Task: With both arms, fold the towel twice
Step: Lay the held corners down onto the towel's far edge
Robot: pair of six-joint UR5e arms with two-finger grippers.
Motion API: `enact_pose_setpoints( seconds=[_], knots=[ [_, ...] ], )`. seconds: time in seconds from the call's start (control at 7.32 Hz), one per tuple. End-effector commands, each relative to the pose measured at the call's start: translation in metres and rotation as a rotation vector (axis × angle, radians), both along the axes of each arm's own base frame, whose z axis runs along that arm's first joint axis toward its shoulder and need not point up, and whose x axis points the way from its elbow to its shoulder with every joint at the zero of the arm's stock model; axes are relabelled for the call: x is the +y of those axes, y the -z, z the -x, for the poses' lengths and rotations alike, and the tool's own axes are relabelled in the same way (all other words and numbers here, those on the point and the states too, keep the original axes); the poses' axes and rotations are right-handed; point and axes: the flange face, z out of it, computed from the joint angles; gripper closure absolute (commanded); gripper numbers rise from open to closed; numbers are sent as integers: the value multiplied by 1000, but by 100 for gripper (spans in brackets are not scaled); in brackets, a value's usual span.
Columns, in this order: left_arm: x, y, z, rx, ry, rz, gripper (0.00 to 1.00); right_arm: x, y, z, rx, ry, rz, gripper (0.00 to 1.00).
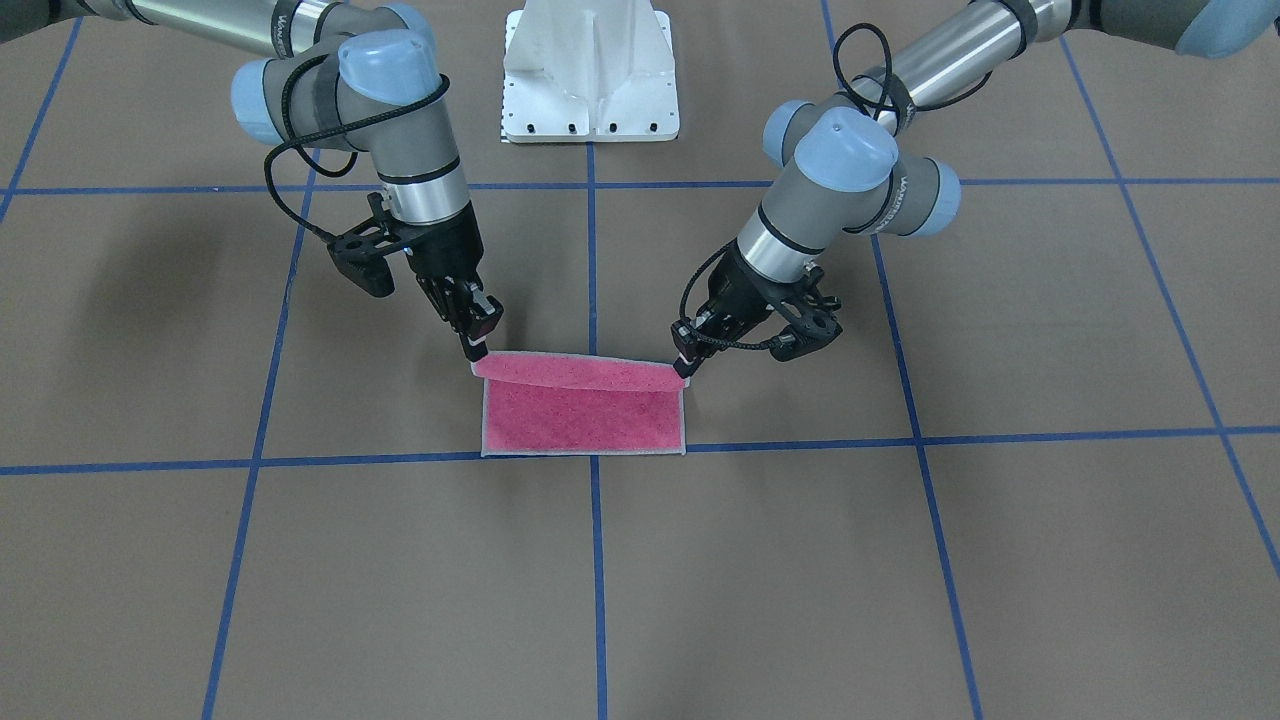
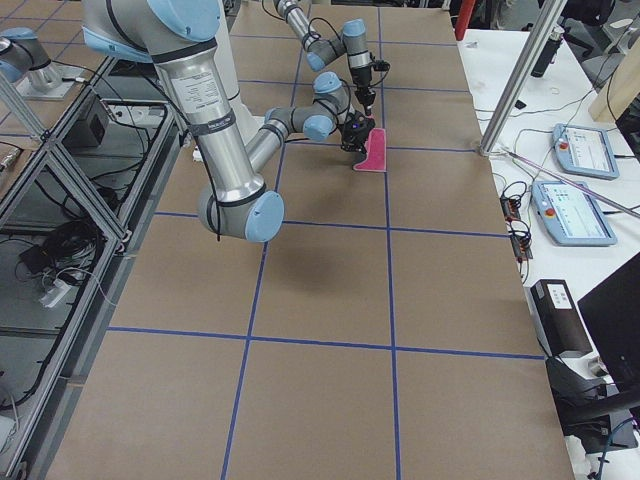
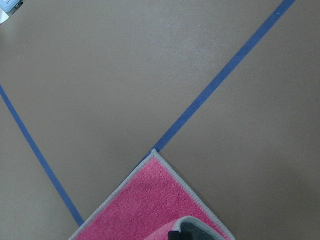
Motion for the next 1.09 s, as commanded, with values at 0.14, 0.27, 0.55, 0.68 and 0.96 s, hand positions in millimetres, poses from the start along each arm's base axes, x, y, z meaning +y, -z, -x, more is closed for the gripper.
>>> enact_pose_setpoints(
  seconds=[0.14, 0.27, 0.55, 0.68, 0.96],
  knots=[
    [-10, 5, -4, -2, 8, 3, 100, -1, 0, -1, 3, 0, -3, 100],
    [-13, 9, -9, -3, 8, 5, 100, -7, 5, 7, 3, -2, -3, 100],
    [-15, 8, -12, -7, 8, 7, 100, -17, 7, 22, 15, -3, 4, 100],
    [-17, 4, -14, -14, 8, 12, 100, -18, 5, 23, 19, -5, 7, 100],
    [-18, 1, -15, -20, 9, 15, 100, -20, -1, 25, 29, -4, 11, 100]
  ],
)
